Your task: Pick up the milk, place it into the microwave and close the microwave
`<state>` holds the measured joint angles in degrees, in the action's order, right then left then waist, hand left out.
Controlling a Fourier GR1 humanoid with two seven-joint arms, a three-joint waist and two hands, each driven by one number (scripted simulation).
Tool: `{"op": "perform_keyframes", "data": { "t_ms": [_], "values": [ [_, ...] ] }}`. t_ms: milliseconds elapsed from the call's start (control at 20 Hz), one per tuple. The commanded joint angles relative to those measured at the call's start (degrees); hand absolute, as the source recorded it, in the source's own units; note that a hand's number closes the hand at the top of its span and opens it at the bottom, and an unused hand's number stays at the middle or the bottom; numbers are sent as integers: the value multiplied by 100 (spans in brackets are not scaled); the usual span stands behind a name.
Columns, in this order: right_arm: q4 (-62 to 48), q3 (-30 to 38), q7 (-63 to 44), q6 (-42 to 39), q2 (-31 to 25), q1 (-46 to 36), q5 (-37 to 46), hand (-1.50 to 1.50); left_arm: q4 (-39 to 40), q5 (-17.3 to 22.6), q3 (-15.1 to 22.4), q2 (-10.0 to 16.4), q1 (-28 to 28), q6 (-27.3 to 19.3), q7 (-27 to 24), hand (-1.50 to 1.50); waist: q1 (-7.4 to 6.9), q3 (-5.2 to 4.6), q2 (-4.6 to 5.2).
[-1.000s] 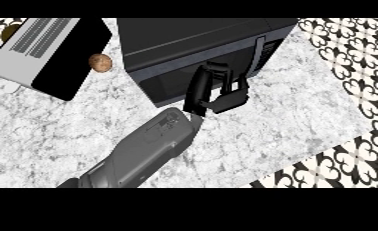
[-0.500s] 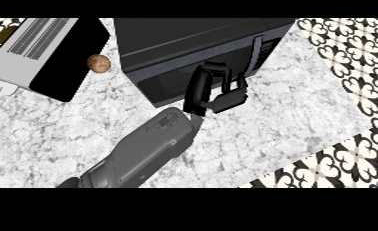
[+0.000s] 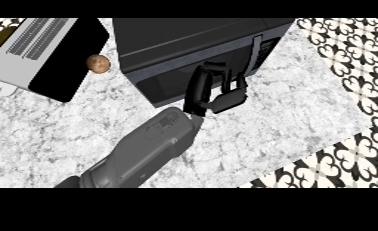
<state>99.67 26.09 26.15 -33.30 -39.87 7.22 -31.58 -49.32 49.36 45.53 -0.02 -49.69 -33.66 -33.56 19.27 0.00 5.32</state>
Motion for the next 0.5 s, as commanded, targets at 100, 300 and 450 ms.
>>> {"op": "perform_keyframes", "data": {
  "t_ms": [100, 300, 450],
  "values": [
    [-235, 127, -53, -29, -195, -184, -98, -150, 416, 215, -178, 2, -488, 100, -46, 150, 15, -2, 67],
    [-313, 225, -7, -58, -420, -285, 129, -150, 410, 331, -106, 2, -473, 109, -182, 150, 31, 3, 102],
    [-429, 341, -1, -68, -546, -341, 140, -150, 495, 399, -59, 2, -474, 91, -227, 150, 65, 11, 93]
  ]
}}
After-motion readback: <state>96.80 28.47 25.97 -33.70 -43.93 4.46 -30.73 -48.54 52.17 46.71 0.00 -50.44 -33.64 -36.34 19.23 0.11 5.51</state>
